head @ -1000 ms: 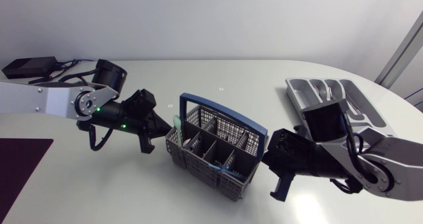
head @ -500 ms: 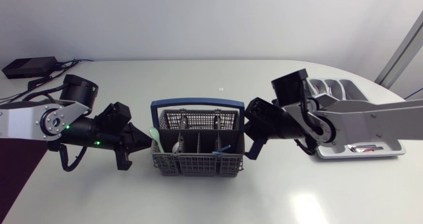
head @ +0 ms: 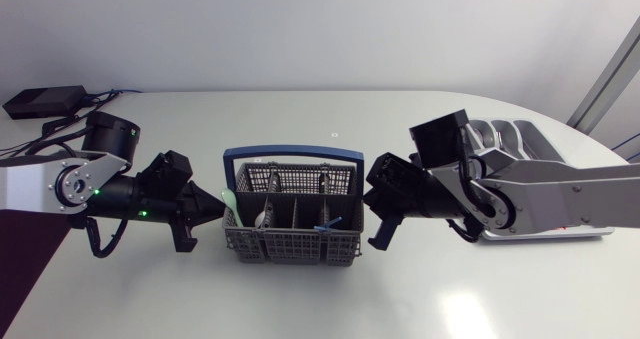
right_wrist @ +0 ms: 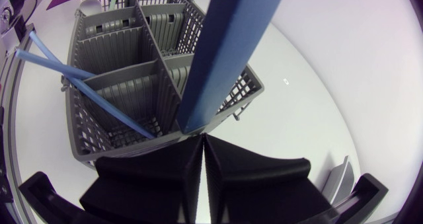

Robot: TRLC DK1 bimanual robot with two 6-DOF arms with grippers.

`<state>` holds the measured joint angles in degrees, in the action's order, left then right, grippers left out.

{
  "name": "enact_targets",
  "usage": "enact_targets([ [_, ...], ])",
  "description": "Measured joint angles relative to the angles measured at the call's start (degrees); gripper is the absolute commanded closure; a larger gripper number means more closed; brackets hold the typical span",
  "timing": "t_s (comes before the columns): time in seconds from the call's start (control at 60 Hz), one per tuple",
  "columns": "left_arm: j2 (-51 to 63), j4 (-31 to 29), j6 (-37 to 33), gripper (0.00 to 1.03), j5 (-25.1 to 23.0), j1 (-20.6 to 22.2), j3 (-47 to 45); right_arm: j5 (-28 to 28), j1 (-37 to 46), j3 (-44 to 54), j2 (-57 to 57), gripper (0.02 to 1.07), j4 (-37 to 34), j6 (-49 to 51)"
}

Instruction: Unload the cutlery basket into the drawer organizer.

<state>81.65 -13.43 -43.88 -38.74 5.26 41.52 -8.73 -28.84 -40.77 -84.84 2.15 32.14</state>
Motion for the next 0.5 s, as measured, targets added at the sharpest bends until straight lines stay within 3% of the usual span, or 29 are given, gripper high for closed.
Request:
enact_targets([
  [0.117, 0.0, 0.02, 0.33, 0.98, -0.07, -0.68, 0.0, 0.0, 0.02, 0.66, 0.81, 0.96, -0.2, 0.0],
  [0.25, -0.33, 0.48, 0.35, 0.84, -1.27, -3.65, 0.11, 0.0, 0.13, 1.79, 3.56, 0.72, -0.46, 0.02],
  [0.367, -4.17, 0.44, 0.39, 0.72, -1.07, -6.84, 0.09, 0.31, 0.55, 3.26, 8.15, 0.63, -1.62, 0.02],
  [0.433, -8.11, 0.44, 0.81, 0.72, 1.01, -7.87, 0.04, 1.2, 0.96, 3.93, 10.69, 0.56, -2.73, 0.02],
  [0.5, -12.37, 0.35, 2.05, 0.72, 3.65, -7.54, -0.46, 1.62, 1.36, 4.39, 12.41, 0.56, -4.09, 0.02],
])
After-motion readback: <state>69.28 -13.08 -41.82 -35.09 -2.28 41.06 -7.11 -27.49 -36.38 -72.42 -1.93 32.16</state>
